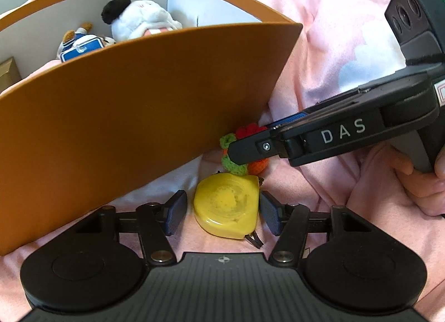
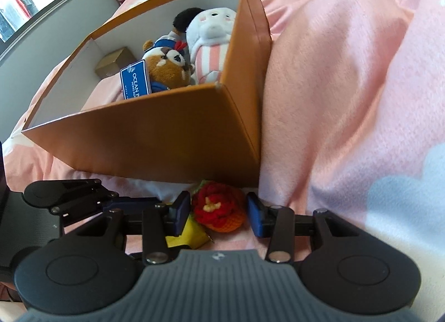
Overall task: Organize objects
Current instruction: 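Grasp the yellow tape measure with the left gripper while the right gripper grasps the red plush, then lift the tape measure with the left gripper while the right gripper lifts the red plush over the shoebox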
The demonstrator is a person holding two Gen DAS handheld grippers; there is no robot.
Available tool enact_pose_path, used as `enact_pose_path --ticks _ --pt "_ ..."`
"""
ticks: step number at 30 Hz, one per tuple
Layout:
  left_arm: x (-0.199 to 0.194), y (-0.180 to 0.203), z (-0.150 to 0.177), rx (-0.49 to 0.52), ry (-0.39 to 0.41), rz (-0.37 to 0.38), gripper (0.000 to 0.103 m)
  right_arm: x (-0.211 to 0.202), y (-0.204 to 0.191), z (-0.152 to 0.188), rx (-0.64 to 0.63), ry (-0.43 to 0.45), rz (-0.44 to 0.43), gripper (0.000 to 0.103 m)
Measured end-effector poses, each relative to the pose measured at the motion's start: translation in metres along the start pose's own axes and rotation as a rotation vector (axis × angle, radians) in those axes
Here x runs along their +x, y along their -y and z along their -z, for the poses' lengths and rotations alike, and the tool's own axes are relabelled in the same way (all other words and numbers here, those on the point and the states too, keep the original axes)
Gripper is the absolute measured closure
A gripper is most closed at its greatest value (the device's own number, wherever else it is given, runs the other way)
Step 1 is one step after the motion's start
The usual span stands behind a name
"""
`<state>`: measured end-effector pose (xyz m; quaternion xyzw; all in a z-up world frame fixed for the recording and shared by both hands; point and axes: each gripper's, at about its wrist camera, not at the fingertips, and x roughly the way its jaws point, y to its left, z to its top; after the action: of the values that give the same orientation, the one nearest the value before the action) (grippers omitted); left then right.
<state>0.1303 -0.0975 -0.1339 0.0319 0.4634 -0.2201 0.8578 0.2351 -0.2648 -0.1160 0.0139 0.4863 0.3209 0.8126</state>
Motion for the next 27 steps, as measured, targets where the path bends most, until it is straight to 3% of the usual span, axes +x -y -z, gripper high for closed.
enact_pose_path --ticks 2,7,13,19,27 --pt "0.0 0.002 0.001 0.008 -0.002 0.009 0.044 0.0 0.0 0.001 -0.003 0.0 0.001 0.057" --pt "-0.006 0.009 0.007 0.026 0.009 -0.016 0.045 0.0 0.0 0.001 -0.005 0.0 0.004 0.057" --pt "-0.029 0.003 0.016 -0.033 0.042 -0.012 0.045 -0.002 -0.002 0.003 -0.016 0.005 0.019 0.057" --pt "-0.065 -0.016 0.011 -0.148 0.119 0.023 0.045 -0.017 -0.016 0.006 -0.069 0.032 0.067 0.066" --pt "-0.115 -0.024 0.003 -0.182 0.214 0.079 0.045 -0.047 -0.042 0.003 -0.157 0.068 0.076 0.07"
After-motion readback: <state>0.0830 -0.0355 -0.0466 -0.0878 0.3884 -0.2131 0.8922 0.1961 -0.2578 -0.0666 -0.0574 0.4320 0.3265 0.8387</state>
